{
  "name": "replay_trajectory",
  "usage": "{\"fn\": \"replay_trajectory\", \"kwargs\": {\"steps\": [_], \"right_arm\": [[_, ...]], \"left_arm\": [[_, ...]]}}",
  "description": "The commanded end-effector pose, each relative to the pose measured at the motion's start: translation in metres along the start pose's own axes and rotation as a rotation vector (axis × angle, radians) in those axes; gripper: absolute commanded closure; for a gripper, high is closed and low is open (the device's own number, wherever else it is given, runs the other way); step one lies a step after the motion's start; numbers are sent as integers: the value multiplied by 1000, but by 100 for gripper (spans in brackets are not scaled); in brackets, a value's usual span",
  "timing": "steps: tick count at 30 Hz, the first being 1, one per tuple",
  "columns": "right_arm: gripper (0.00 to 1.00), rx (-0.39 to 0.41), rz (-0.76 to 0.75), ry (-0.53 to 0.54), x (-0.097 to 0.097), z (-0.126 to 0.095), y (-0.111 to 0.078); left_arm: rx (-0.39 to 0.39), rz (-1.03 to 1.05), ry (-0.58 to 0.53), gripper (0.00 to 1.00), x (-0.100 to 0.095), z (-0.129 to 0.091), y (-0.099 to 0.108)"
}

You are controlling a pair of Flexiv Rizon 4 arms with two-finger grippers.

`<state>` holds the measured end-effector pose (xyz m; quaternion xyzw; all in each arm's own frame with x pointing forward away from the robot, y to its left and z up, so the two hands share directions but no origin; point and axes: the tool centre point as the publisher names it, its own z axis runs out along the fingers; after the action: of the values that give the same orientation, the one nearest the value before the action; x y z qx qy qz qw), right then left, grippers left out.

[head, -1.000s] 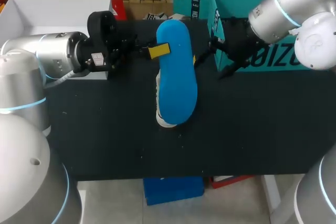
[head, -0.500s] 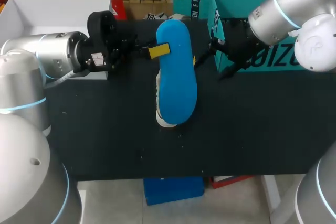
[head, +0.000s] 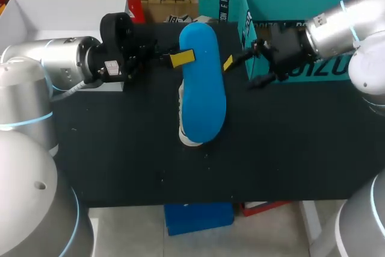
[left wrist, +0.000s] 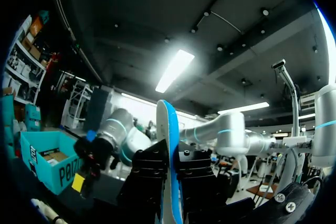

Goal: Take the shoe out of the shoebox, open the shoe tongue, remove and reinsert the insole, then place the shoe into the shoebox

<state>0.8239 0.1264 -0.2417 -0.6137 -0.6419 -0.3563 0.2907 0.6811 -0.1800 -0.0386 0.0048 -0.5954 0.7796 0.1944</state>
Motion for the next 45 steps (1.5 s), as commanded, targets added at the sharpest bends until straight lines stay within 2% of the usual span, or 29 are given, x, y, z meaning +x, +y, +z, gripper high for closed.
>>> {"fn": "replay_trajectory", "kwargs": {"steps": [1, 19, 45], "right_arm": [[0, -5, -2, 152, -2, 3, -4], [0, -8, 52, 455, 10, 9, -9], [0, -35, 24, 539, 12, 26, -14]], "left_arm": [[1, 2, -2, 100, 0, 1, 1], [1, 2, -2, 100, 0, 1, 1], [1, 2, -2, 100, 0, 1, 1]]}}
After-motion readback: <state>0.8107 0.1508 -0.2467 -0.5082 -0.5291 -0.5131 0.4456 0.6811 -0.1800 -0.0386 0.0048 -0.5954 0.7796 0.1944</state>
